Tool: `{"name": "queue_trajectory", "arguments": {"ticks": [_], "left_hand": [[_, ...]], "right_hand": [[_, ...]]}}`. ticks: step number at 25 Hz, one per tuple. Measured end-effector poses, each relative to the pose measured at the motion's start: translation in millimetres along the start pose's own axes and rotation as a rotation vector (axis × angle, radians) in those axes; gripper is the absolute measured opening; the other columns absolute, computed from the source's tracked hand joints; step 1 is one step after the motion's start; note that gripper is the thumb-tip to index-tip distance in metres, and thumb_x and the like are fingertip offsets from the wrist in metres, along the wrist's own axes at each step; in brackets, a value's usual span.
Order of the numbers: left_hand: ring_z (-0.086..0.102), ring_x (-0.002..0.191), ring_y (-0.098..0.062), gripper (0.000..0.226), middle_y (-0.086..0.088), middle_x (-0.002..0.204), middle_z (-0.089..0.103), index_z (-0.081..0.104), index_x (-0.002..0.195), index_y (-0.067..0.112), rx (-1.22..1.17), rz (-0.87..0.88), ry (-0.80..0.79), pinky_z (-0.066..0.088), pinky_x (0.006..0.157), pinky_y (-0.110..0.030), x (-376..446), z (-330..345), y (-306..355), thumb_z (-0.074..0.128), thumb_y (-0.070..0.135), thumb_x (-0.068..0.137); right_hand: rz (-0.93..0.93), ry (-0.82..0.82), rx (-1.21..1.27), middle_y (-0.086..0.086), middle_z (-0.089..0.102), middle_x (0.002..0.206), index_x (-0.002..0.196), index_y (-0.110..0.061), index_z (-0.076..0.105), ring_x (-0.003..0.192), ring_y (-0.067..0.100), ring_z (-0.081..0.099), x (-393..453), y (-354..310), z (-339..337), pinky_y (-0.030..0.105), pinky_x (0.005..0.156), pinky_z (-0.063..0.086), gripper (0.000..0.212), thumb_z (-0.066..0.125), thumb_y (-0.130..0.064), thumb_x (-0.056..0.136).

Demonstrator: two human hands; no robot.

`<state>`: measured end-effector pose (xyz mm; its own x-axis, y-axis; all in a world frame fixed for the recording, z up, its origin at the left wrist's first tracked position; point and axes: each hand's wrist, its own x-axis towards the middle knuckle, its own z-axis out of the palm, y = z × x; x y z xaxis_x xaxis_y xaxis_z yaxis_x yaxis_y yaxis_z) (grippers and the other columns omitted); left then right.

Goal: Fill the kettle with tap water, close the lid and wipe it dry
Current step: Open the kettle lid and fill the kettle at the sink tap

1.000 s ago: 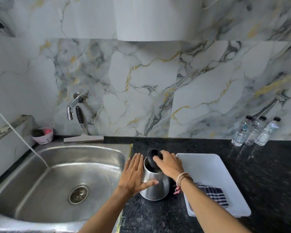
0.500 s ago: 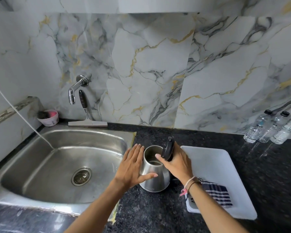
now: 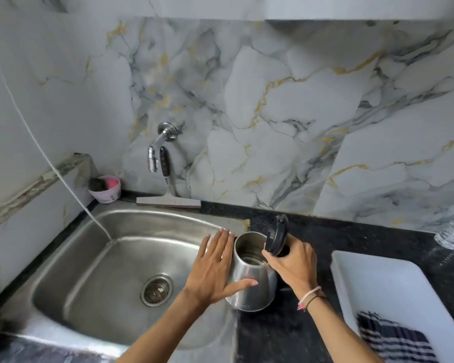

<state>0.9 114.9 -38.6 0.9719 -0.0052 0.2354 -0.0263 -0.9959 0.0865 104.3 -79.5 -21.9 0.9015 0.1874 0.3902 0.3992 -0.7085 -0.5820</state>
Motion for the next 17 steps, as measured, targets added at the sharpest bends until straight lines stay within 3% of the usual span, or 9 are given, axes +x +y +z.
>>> {"name": "queue_trajectory", "arguments": {"ticks": [3,7,9,12,14,17], "left_hand": [[0.043,0.147,-0.032,0.118,-0.017,0.155,0.050,0.047,0.148,-0.001,0.024,-0.041,-0.011,0.035,0.120,-0.056,-2,-17,-79,0.029,0.093,0.079],[0.030,0.154,-0.026,0.119,-0.013,0.164,0.036,0.030,0.157,0.004,0.069,-0.122,-0.045,0.020,0.127,-0.050,6,-36,-166,0.019,0.093,0.079],[0.034,0.151,-0.025,0.108,-0.011,0.163,0.036,0.027,0.158,0.008,-0.060,-0.208,0.024,0.022,0.125,-0.044,19,-47,-195,0.019,0.087,0.084],[0.056,0.132,-0.027,0.086,-0.011,0.148,0.054,0.036,0.152,0.013,-0.386,-0.460,0.300,0.046,0.107,-0.044,60,-67,-230,0.037,0.075,0.093],[0.067,0.116,-0.030,0.079,-0.009,0.136,0.064,0.044,0.146,0.016,-0.403,-0.582,0.381,0.057,0.092,-0.047,92,-76,-239,0.047,0.074,0.091],[0.072,0.088,-0.039,0.061,-0.009,0.097,0.076,0.064,0.107,0.014,-0.276,-0.657,0.397,0.048,0.064,-0.040,124,-83,-242,0.060,0.071,0.085]], "right_hand": [[-0.013,-0.042,0.043,-0.008,0.077,0.069,0.073,-0.024,0.072,0.071,0.020,0.074,23,-61,52,0.030,0.063,0.053,0.041,0.068,-0.062,0.057],[0.005,-0.096,0.074,-0.008,0.078,0.070,0.072,-0.021,0.073,0.075,0.020,0.075,57,-128,117,0.035,0.067,0.057,0.048,0.068,-0.065,0.053],[0.034,-0.098,0.084,-0.009,0.078,0.073,0.074,-0.023,0.075,0.078,0.018,0.076,70,-146,140,0.033,0.066,0.056,0.049,0.069,-0.066,0.053],[0.066,-0.077,0.123,-0.007,0.079,0.074,0.075,-0.020,0.075,0.077,0.019,0.075,92,-165,173,0.032,0.063,0.055,0.049,0.073,-0.065,0.054],[0.079,-0.095,0.114,-0.004,0.078,0.074,0.074,-0.019,0.072,0.077,0.022,0.074,106,-176,190,0.036,0.066,0.057,0.049,0.076,-0.064,0.056],[0.075,-0.111,0.082,-0.007,0.074,0.070,0.072,-0.021,0.068,0.072,0.019,0.072,124,-190,206,0.034,0.064,0.057,0.045,0.080,-0.063,0.058]]}}
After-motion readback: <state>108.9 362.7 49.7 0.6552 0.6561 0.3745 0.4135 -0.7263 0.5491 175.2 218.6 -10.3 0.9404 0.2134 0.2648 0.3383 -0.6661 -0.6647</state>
